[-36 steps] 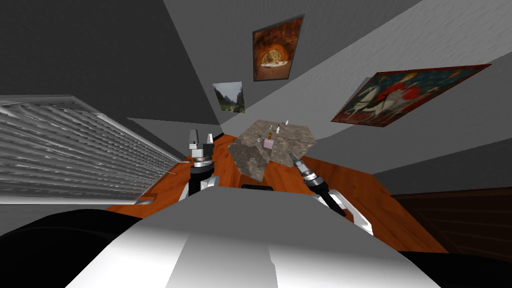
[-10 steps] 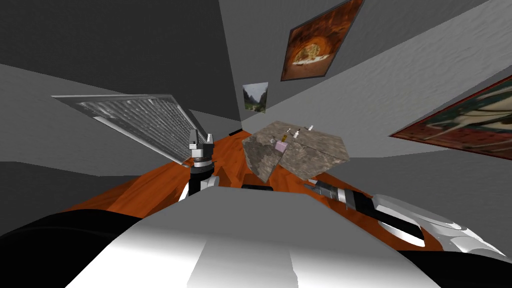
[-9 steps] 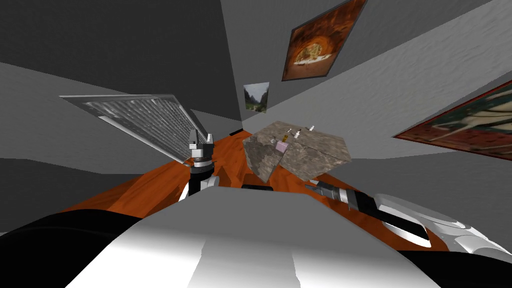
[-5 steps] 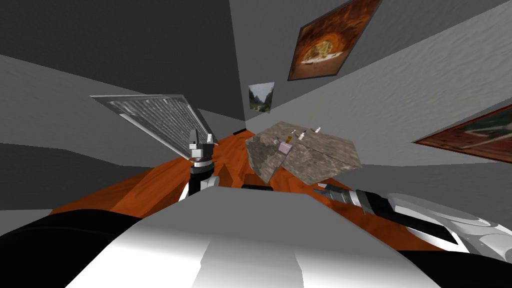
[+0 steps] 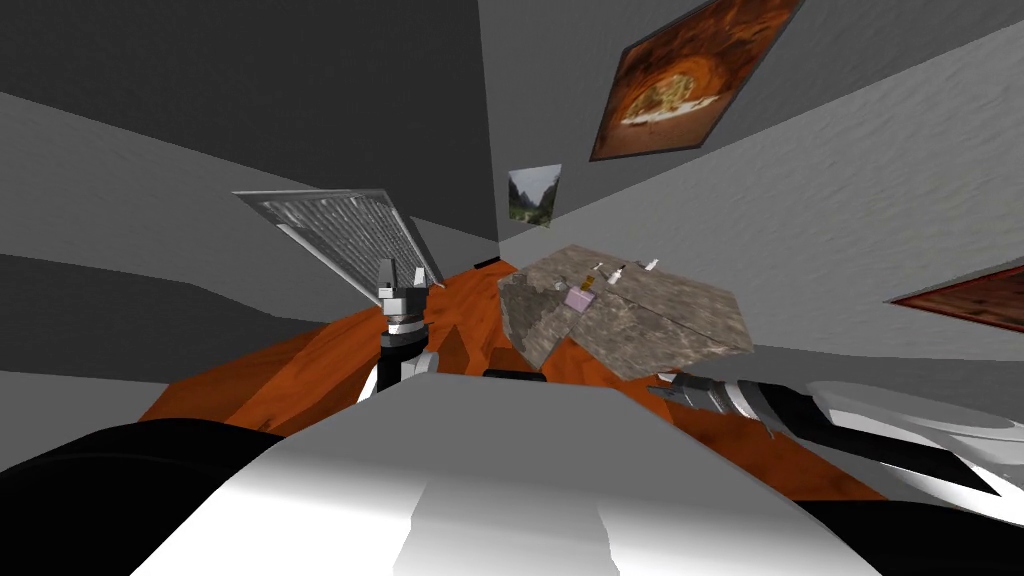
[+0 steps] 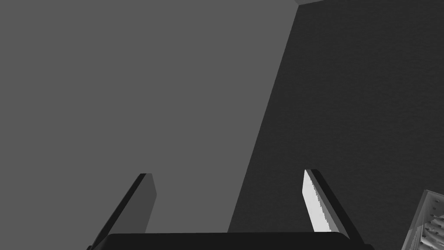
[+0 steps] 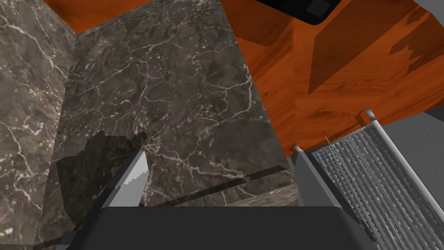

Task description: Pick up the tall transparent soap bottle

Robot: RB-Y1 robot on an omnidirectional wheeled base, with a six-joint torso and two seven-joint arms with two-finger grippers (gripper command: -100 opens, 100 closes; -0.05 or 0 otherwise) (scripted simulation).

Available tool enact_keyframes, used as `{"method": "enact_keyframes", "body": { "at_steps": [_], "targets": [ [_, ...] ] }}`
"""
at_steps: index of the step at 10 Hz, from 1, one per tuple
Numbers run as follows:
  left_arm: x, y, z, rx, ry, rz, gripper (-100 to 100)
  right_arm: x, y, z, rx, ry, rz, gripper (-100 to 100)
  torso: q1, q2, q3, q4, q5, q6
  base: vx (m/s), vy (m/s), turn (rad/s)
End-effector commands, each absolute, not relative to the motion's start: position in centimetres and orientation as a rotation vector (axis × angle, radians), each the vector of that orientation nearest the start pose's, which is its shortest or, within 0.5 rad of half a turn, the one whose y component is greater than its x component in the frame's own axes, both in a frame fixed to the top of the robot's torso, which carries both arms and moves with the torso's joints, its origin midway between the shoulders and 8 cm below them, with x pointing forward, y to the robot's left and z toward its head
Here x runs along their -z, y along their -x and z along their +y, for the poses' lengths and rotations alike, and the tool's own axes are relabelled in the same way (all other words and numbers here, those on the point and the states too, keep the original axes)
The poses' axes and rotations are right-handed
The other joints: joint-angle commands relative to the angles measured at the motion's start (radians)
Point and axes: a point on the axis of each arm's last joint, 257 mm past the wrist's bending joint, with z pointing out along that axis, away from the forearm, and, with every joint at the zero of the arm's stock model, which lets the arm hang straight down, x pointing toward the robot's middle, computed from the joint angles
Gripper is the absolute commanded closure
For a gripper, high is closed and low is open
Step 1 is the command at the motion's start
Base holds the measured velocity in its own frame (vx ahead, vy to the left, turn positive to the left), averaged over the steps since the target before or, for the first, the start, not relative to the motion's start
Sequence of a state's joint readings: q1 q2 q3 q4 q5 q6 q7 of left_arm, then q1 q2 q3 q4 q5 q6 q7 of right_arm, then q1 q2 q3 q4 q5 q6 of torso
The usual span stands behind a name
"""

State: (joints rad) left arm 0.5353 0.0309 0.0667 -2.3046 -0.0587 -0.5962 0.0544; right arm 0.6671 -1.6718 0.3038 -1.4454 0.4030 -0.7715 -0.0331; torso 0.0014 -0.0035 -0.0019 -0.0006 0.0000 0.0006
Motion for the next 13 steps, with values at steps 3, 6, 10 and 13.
{"method": "enact_keyframes", "body": {
  "at_steps": [3, 6, 10, 13],
  "targets": [
    [-4.2, -31.8, 28.6, 1.263, 0.533, 0.604, 0, 30.1, -18.0, -55.9, -0.317, 0.584, 2.762, -100, 0.001, -0.001, -0.001, 0.000, 0.000, 0.001, 0.043, 0.028, 0.174],
    [-4.2, -31.8, 28.6, 1.263, 0.533, 0.604, 0, 28.3, -18.1, -58.6, -0.227, 0.617, 2.818, -100, 0.000, 0.002, 0.001, 0.000, 0.000, 0.001, -0.005, 0.010, 0.076],
    [-4.2, -31.8, 28.6, 1.263, 0.533, 0.604, 0, 26.7, -18.7, -60.3, -0.160, 0.646, 2.846, -100, 0.005, -0.007, -0.004, -0.002, 0.001, 0.001, 0.095, 0.069, 0.165],
    [-4.2, -31.8, 28.6, 1.263, 0.533, 0.604, 0, 25.3, -19.8, -61.0, -0.116, 0.677, 2.851, -100, 0.004, -0.005, -0.003, -0.001, 0.001, 0.001, 0.105, 0.058, 0.128]
  ]
}}
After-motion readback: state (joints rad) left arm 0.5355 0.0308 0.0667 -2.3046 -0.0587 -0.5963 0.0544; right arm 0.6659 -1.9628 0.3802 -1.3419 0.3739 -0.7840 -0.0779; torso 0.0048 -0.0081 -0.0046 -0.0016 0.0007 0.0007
